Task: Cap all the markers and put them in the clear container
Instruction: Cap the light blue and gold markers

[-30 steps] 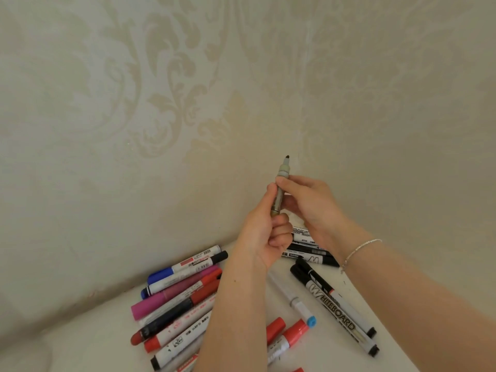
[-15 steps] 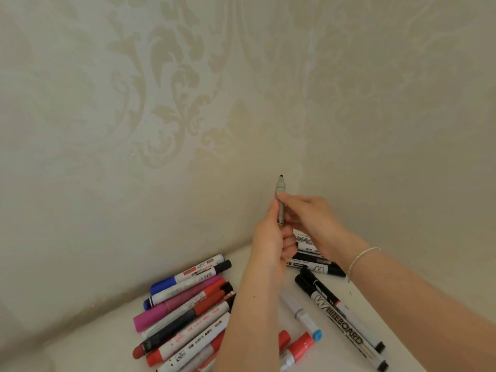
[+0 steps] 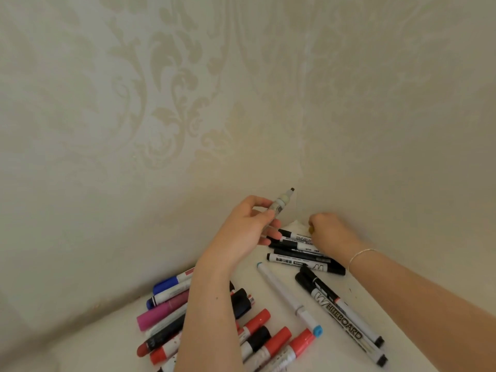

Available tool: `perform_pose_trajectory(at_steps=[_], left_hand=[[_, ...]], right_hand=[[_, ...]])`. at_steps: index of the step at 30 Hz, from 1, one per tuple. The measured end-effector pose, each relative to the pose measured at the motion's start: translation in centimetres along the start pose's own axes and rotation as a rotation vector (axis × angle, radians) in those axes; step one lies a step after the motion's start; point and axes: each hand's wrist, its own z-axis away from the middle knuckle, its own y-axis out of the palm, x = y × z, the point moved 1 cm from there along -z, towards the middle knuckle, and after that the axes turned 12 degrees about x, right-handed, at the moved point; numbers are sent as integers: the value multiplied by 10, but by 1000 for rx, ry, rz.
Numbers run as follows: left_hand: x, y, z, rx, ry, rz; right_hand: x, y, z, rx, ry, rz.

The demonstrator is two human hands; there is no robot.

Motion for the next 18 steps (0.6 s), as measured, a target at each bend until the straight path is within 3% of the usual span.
perform_pose_trajectory(at_steps=[7, 10, 12, 14, 16, 18], left_hand=[[4, -2, -1, 33, -21, -69], [3, -1, 1, 51, -24, -116], [3, -1, 2, 34, -5, -171], [5, -2, 3, 1, 22, -231], [6, -5, 3, -32, 47, -257], [6, -9, 4, -58, 55, -264]], right_hand=[[10, 4, 3, -1, 75, 79], [9, 7, 0, -55, 44, -38], [10, 1, -3, -158, -20, -302], [15, -17, 1, -213, -91, -805], [22, -41, 12, -135, -199, -1354], [27, -64, 23, -58, -302, -1576]])
